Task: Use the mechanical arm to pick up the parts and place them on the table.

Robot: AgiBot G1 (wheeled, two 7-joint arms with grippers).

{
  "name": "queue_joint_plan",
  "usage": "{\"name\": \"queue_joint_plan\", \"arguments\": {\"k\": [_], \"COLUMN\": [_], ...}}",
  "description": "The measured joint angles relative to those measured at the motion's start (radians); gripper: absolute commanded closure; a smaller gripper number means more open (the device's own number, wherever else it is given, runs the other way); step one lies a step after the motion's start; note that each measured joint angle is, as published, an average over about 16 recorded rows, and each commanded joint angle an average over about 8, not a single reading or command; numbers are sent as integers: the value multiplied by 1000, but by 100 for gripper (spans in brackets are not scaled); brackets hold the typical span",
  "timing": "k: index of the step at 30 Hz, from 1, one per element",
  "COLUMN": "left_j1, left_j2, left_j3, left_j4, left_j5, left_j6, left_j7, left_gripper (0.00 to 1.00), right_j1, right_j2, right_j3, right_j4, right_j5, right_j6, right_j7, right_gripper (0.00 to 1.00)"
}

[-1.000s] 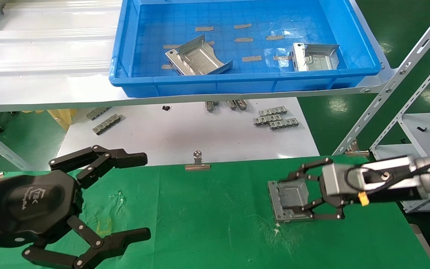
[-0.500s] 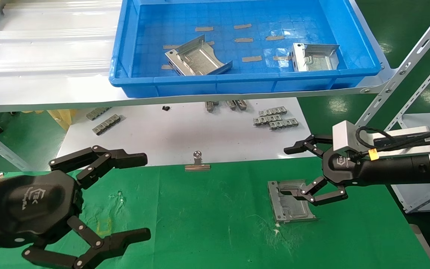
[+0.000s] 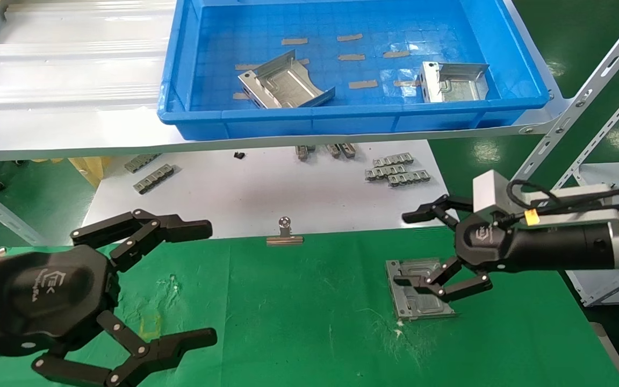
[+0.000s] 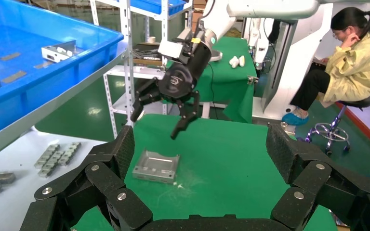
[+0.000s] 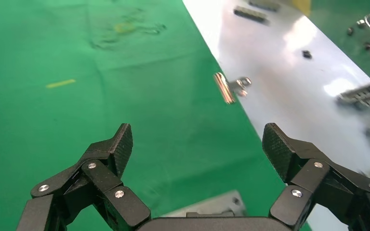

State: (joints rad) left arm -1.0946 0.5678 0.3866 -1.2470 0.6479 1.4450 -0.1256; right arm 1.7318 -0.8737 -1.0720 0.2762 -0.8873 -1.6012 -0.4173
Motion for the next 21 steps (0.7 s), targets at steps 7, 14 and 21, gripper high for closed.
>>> {"name": "queue_joint_plan", "arguments": {"k": [7, 14, 21], "left_j1": [0, 0, 0], "left_j2": [0, 0, 0], "left_j3": [0, 0, 0], "left_j4": [0, 0, 0], "left_j5": [0, 0, 0], "left_j6": [0, 0, 0], "left_j7": [0, 0, 0], "left_gripper": [0, 0, 0], "right_j1": [-82, -167, -252], "right_j2": [33, 67, 101], "right_j3": [99, 201, 304], "right_j4": [125, 256, 386], "right_j5": [19, 40, 60], "right_j6": [13, 27, 40], "right_j7": [75, 154, 232], "right_gripper": [0, 0, 0]}}
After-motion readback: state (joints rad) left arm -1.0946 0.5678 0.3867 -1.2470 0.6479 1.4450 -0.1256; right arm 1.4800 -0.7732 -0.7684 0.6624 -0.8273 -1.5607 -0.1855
